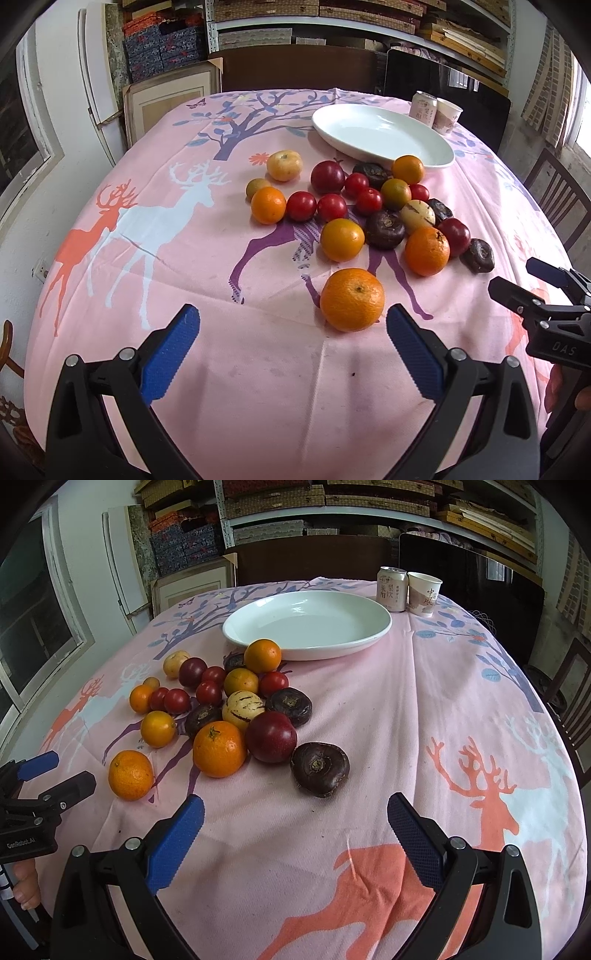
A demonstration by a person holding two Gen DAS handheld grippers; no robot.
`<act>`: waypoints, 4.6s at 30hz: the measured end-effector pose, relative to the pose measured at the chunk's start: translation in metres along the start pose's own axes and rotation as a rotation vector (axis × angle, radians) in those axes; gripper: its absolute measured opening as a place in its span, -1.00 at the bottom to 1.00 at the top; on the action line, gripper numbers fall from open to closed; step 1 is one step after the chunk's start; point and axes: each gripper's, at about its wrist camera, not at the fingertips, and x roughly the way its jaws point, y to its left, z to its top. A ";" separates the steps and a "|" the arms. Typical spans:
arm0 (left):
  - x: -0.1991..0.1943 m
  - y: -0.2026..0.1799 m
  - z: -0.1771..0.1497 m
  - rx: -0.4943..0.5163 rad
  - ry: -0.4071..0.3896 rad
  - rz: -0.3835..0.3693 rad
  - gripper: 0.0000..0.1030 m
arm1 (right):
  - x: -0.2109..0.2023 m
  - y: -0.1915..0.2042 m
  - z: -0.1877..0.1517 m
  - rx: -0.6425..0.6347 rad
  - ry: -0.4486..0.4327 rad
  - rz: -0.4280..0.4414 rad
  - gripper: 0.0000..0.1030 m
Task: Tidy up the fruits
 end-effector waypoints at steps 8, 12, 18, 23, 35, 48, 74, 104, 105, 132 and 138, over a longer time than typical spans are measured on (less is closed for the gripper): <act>-0.002 0.000 0.000 -0.003 -0.005 -0.007 0.92 | 0.001 -0.002 -0.001 0.004 0.005 0.000 0.93; -0.002 0.000 0.000 -0.002 -0.005 -0.009 0.92 | 0.001 -0.002 -0.001 0.005 0.008 0.003 0.93; -0.002 0.000 0.000 -0.002 -0.005 -0.008 0.92 | 0.001 -0.001 -0.002 0.004 0.008 0.002 0.93; -0.002 0.000 0.000 -0.002 -0.005 -0.008 0.92 | 0.002 -0.001 -0.002 0.005 0.010 0.004 0.93; -0.003 -0.001 0.000 -0.002 -0.004 -0.010 0.92 | 0.002 -0.001 -0.002 0.005 0.009 0.003 0.93; -0.002 -0.004 -0.002 0.002 0.000 -0.015 0.92 | 0.003 -0.002 -0.004 -0.007 0.016 -0.019 0.93; 0.050 -0.034 0.002 0.084 0.147 -0.112 -0.16 | 0.057 -0.021 0.020 -0.111 0.140 -0.041 0.40; 0.137 -0.084 0.199 0.043 0.024 -0.088 0.57 | 0.120 -0.060 0.157 0.064 -0.013 0.072 0.16; 0.130 -0.081 0.197 0.055 0.006 -0.098 0.57 | 0.114 -0.061 0.154 0.059 -0.017 0.080 0.20; 0.060 -0.003 0.045 0.088 0.071 -0.064 0.58 | 0.035 -0.005 0.032 -0.251 0.053 0.136 0.24; 0.068 -0.006 0.040 0.097 0.099 -0.075 0.58 | 0.062 0.006 0.035 -0.259 0.098 0.131 0.22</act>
